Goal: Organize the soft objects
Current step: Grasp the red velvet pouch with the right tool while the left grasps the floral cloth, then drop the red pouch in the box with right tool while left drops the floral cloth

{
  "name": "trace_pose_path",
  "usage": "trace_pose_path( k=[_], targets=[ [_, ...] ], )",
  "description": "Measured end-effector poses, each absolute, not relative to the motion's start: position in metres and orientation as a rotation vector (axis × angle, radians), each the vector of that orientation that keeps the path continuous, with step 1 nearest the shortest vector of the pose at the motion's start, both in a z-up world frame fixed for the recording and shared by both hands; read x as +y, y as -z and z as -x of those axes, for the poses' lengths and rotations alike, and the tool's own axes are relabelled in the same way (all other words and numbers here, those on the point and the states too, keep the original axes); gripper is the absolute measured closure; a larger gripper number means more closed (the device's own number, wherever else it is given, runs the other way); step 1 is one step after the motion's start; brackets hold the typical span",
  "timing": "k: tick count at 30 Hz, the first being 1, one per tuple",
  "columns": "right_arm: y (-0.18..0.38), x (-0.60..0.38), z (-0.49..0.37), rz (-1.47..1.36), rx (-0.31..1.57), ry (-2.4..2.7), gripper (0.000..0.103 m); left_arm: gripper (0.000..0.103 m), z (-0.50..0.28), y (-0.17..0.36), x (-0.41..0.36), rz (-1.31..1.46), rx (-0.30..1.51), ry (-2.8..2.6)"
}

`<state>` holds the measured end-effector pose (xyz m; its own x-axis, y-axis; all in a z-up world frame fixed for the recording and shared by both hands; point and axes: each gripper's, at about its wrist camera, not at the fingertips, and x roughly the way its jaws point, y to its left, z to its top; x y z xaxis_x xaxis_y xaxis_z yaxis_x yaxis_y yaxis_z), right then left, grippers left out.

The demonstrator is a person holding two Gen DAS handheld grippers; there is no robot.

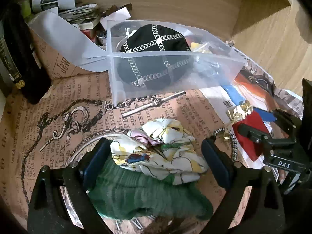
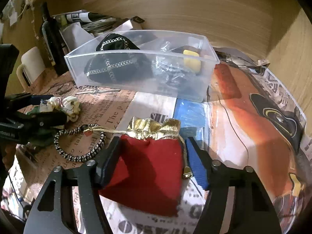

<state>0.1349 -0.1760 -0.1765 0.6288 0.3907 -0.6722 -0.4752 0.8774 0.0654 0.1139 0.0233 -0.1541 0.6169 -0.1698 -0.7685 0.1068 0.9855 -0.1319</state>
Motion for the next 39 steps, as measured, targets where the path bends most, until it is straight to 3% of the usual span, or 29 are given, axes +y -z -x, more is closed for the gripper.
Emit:
trace_pose_path(
  k=[5, 6, 7, 14, 20, 39],
  targets=[
    [0.176, -0.178, -0.134, 0.110, 0.730, -0.500, 0.067, 0.039, -0.117, 0.153, 0.027, 0.072, 0.879, 0.143],
    [0.176, -0.179, -0.134, 0.105, 0.729, -0.501, 0.073, 0.043, -0.117, 0.152, 0.029, 0.076, 0.877, 0.144],
    [0.176, -0.179, -0.135, 0.101, 0.728, -0.498, 0.087, 0.050, -0.117, 0.152, 0.030, 0.076, 0.873, 0.146],
    [0.173, -0.183, -0.133, 0.067, 0.698, -0.489, 0.091, 0.081, -0.117, 0.146, 0.035, 0.086, 0.846, 0.138],
    [0.158, -0.191, -0.129, 0.046, 0.636, -0.471, 0.092, 0.088, -0.108, 0.129, 0.036, 0.092, 0.788, 0.145],
    [0.086, -0.199, -0.130, 0.003, 0.399, -0.474, 0.093, 0.089, -0.107, 0.037, 0.024, 0.095, 0.498, 0.148]
  ],
)
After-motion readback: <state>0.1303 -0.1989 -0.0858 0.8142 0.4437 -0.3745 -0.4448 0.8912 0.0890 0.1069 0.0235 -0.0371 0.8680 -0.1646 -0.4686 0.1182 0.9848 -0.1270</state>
